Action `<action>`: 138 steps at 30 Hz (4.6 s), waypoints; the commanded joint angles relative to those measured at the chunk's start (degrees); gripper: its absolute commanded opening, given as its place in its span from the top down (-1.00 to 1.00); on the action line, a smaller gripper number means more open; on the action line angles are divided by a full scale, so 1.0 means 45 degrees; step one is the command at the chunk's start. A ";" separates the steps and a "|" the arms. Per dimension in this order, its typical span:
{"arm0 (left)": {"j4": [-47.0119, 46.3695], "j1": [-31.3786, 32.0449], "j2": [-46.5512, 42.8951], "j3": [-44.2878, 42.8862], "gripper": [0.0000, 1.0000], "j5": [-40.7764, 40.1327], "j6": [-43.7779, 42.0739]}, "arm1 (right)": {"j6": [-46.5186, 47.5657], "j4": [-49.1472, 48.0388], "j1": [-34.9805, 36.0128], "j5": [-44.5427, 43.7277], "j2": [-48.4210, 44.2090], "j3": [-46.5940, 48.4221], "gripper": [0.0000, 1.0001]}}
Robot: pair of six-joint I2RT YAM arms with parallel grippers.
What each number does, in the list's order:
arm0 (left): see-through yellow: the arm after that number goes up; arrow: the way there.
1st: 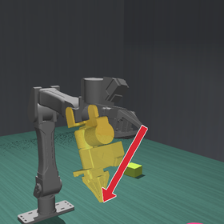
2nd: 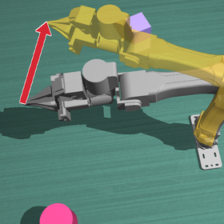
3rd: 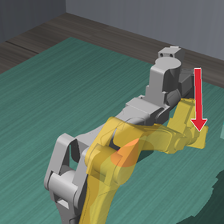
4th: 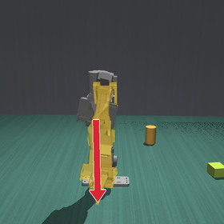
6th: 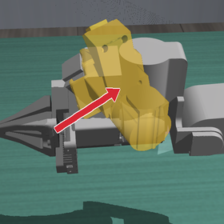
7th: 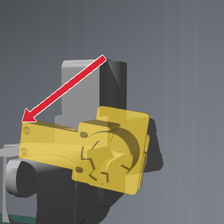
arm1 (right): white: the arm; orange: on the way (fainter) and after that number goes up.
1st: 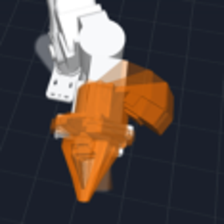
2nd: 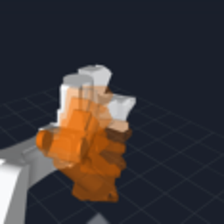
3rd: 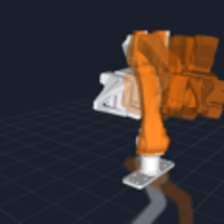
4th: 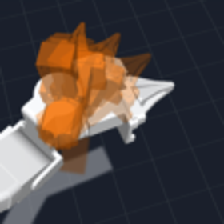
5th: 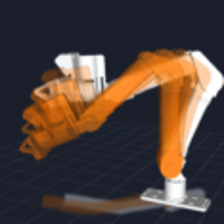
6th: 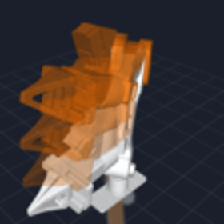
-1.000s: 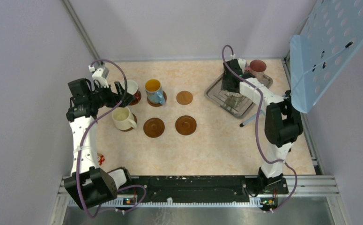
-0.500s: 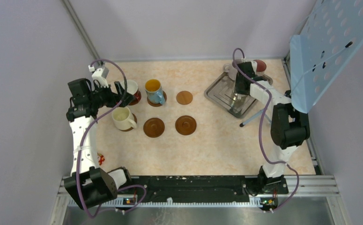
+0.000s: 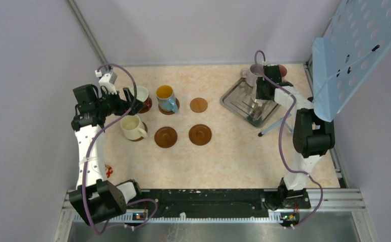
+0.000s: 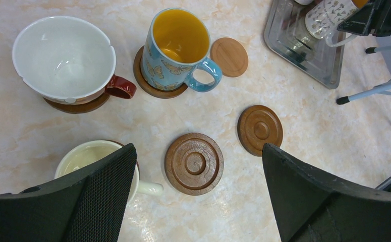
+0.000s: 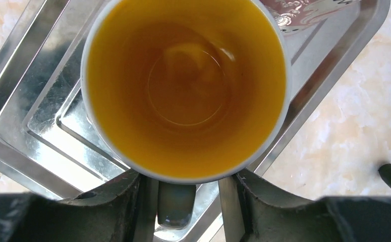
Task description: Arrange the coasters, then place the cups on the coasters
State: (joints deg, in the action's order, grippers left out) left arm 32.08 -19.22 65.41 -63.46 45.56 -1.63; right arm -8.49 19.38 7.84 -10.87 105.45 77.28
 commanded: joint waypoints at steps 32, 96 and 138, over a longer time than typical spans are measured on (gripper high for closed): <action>-0.0389 -0.0084 -0.0267 -0.0067 -0.97 0.0111 -0.0009 | 0.1813 -0.2343 -0.0528 0.4082 -0.2834 -0.0905 1.00; -0.0581 -0.0471 -0.0746 0.0098 -0.98 -0.1178 0.0937 | -0.2498 -0.0618 1.2731 -0.1534 0.2281 0.4764 1.00; -0.0744 -0.0629 -0.0609 0.0177 -0.97 -0.0914 0.0945 | -0.3411 -0.0087 1.3279 -0.1704 0.2630 0.4125 0.22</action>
State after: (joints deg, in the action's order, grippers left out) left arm 31.09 -21.67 63.46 -62.43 40.23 2.66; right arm -23.18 21.52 66.96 -18.11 118.37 95.22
